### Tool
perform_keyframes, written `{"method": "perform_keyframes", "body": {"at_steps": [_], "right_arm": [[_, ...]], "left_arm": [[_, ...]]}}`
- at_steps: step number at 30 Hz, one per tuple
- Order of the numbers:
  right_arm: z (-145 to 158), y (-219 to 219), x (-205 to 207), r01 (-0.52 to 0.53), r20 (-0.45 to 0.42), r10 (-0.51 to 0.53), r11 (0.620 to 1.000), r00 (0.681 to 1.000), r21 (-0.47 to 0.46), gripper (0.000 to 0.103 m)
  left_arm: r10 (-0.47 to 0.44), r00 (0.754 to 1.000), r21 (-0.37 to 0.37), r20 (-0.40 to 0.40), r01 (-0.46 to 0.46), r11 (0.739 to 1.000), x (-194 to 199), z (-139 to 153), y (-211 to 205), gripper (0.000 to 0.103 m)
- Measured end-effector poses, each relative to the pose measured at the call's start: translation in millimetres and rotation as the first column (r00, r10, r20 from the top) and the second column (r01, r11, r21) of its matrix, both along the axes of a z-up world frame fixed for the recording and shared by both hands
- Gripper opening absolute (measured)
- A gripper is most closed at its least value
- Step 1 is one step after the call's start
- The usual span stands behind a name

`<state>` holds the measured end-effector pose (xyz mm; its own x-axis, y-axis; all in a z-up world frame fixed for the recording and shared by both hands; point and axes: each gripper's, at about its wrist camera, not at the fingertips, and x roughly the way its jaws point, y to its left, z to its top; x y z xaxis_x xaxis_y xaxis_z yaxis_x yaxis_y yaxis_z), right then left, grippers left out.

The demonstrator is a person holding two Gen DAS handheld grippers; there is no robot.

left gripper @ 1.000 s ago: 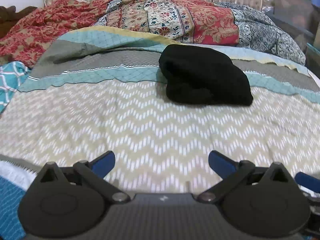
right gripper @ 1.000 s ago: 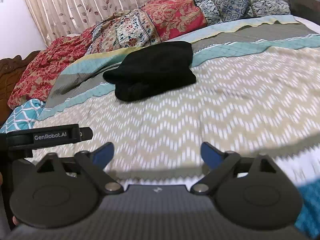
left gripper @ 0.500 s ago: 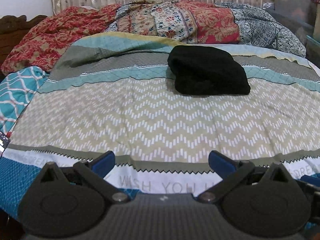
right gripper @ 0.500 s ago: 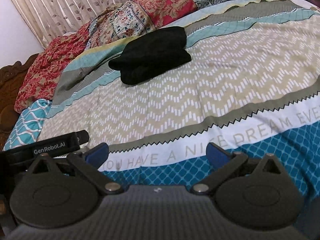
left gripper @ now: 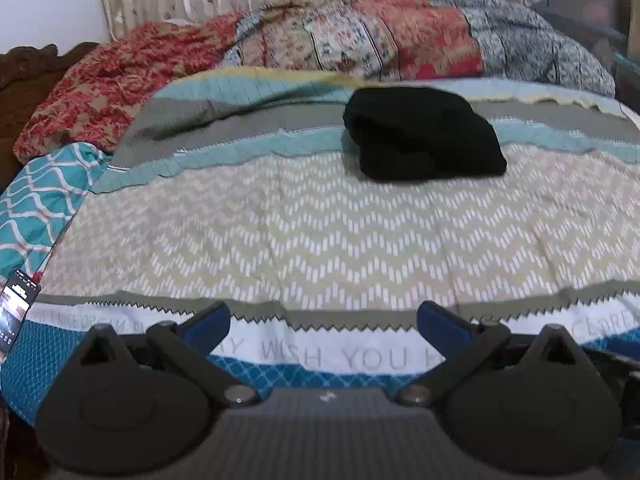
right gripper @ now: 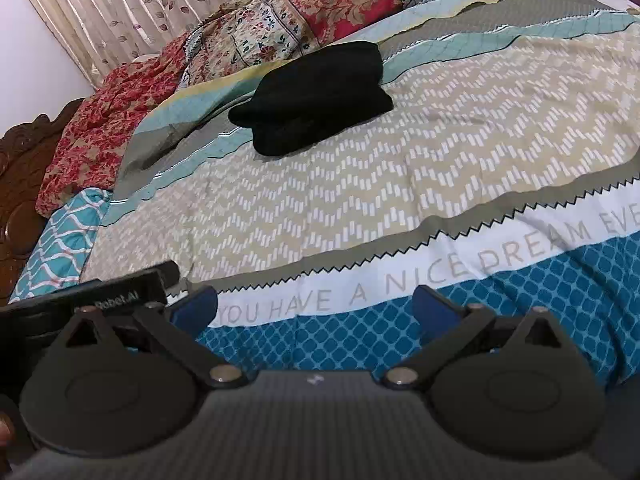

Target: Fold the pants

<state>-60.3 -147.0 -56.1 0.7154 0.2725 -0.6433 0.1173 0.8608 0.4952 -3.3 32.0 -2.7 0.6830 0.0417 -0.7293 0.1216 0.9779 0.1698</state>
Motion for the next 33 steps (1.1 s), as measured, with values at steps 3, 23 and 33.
{"method": "perform_keyframes", "body": {"at_steps": [3,23,33], "right_arm": [[4,0,-3,-0.005,0.007,0.005,1.000,1.000,0.011,0.103],[7,5,-11,-0.006,-0.030,0.008,0.999,1.000,0.046,0.103],[5,5,-13,-0.004,-0.036,0.006,0.998,0.999,0.055,0.103]], "left_arm": [[-0.009,1.000,0.039,-0.003,0.009,0.999,-2,1,-3,0.103],[0.006,0.994,-0.009,-0.110,-0.007,1.000,-10,0,2,0.103],[-0.005,0.995,-0.016,-0.101,0.003,1.000,-12,0,3,0.103]]}}
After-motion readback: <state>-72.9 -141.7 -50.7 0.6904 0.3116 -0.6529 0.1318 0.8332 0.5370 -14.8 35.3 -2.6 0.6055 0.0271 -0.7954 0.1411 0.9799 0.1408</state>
